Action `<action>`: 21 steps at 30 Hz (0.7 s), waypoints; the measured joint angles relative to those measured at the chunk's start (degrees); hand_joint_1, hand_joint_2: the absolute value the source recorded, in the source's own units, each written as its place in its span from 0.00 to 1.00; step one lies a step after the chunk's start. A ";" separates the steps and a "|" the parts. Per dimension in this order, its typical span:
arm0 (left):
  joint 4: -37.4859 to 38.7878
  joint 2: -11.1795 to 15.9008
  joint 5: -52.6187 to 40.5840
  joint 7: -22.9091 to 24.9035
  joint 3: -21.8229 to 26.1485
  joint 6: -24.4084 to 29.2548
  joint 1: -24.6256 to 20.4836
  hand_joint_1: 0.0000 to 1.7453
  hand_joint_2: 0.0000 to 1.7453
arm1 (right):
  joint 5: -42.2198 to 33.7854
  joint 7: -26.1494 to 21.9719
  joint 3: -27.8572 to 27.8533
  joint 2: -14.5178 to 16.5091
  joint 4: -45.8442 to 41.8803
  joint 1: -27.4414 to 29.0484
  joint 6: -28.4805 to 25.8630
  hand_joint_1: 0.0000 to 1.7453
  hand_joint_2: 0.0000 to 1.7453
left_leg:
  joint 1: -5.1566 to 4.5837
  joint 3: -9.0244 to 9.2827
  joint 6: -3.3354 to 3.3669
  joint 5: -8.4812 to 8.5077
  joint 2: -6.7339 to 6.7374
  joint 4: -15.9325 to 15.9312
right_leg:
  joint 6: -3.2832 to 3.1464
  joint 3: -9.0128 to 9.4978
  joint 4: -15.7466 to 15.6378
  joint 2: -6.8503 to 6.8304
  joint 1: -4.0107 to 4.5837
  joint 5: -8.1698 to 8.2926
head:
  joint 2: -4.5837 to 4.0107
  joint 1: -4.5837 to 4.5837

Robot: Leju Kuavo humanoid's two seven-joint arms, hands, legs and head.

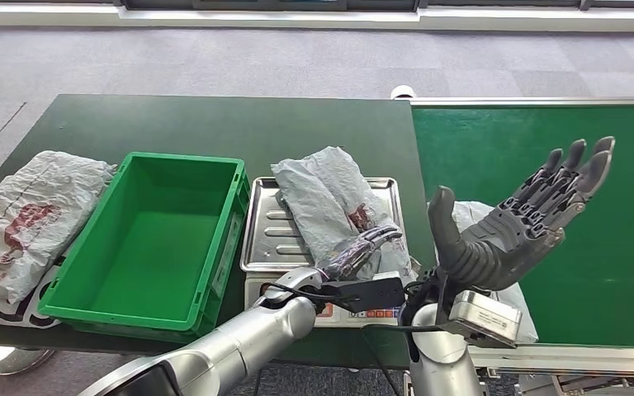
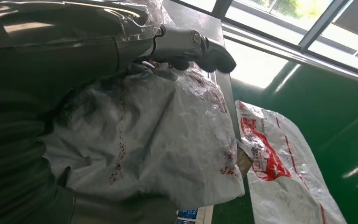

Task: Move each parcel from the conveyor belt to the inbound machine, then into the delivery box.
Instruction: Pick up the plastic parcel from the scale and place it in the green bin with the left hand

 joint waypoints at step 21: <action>3.28 0.09 -0.92 -4.28 -1.37 2.96 -1.74 1.00 1.00 | -3.97 0.00 0.84 -0.02 4.10 -1.72 0.00 0.00 1.00 | 0.02 0.00 0.00 0.00 -0.02 0.00 | 0.00 0.02 0.00 -0.01 0.02 0.00 | 0.00 0.01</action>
